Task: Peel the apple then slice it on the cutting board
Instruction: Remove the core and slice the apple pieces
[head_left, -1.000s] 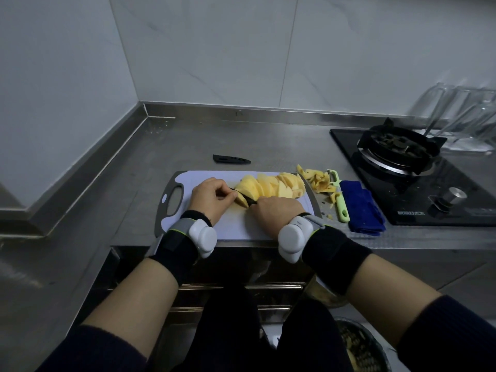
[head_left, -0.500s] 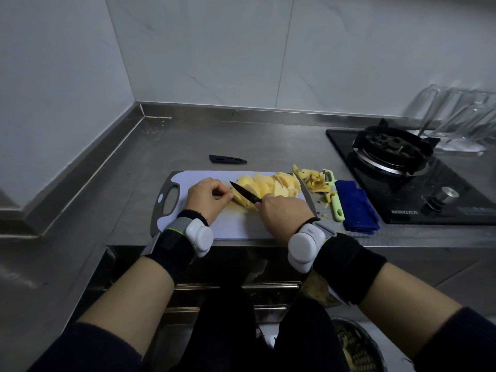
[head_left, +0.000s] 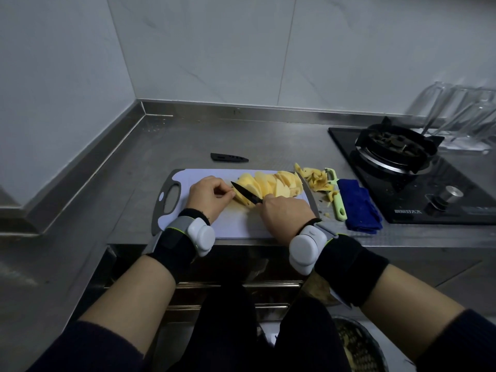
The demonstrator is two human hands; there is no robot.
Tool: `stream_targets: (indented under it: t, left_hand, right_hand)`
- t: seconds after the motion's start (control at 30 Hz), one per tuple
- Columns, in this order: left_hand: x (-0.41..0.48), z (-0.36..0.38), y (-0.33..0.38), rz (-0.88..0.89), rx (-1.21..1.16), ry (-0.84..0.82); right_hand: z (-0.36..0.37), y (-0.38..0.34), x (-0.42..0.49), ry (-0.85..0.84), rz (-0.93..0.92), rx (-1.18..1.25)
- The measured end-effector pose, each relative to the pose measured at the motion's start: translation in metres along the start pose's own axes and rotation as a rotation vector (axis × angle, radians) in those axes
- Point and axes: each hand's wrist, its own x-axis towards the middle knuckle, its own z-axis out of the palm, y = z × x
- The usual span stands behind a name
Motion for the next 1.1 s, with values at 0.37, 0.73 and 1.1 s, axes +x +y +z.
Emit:
stream_targets:
  t: [0.37,0.73,1.1]
  left_hand:
    - [-0.001,0.000,0.002,0.003,0.012,0.001]
    - [0.001,0.000,-0.001,0.000,0.017,-0.016]
    - [0.015,-0.019,0.021,0.240,0.026,-0.104]
  right_hand:
    - [0.009,-0.007,0.008,-0.019,0.013,-0.009]
    - [0.020,-0.017,0.034,-0.097,-0.005,-0.056]
    - [0.006,-0.001,0.021,0.012,0.034,0.068]
